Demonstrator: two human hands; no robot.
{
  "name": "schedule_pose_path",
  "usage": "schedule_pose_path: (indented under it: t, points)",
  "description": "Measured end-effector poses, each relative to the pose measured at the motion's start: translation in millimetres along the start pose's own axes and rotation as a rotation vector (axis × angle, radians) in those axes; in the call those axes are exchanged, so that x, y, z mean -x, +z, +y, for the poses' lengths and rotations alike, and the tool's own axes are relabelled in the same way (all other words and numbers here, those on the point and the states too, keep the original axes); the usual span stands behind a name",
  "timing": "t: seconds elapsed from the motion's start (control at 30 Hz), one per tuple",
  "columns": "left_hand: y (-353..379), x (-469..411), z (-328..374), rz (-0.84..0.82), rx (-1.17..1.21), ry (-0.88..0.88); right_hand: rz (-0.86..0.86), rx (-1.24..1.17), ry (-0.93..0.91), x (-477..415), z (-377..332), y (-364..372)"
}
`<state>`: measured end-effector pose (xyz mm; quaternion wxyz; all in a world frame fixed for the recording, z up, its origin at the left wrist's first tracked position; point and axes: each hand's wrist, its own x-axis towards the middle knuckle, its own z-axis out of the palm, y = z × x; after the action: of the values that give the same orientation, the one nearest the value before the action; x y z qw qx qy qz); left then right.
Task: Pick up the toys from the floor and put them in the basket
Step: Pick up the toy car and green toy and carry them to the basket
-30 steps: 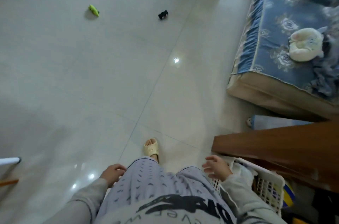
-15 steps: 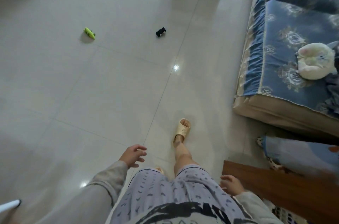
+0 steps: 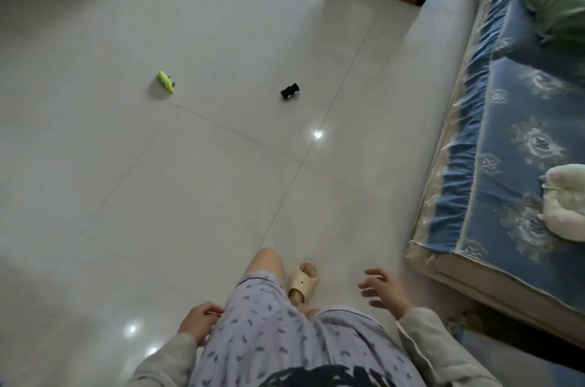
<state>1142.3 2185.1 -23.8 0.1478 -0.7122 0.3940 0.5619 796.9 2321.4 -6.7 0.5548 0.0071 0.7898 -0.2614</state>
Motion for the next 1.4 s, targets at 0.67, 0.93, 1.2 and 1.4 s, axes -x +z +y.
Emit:
schedule_pose_path:
  t: [0.67, 0.93, 1.2, 1.4]
  points:
    - [-103.7, -123.4, 411.5, -0.062, -0.062, 0.100, 0.084, -0.064, 0.176, -138.8, -260.6, -31.3]
    - [-135.3, -140.5, 555.4, -0.067, -0.029, 0.223, 0.123, 0.145, 0.188, -191.3, -346.0, -36.9]
    - [-119.3, -173.0, 562.6, -0.050, 0.113, -0.013, 0.021, 0.109, 0.149, -279.9, -503.8, -54.9]
    - [-114.8, -176.0, 578.2, 0.047, 0.289, -0.240, -0.071, 0.253, 0.009, -332.5, -643.7, -66.3]
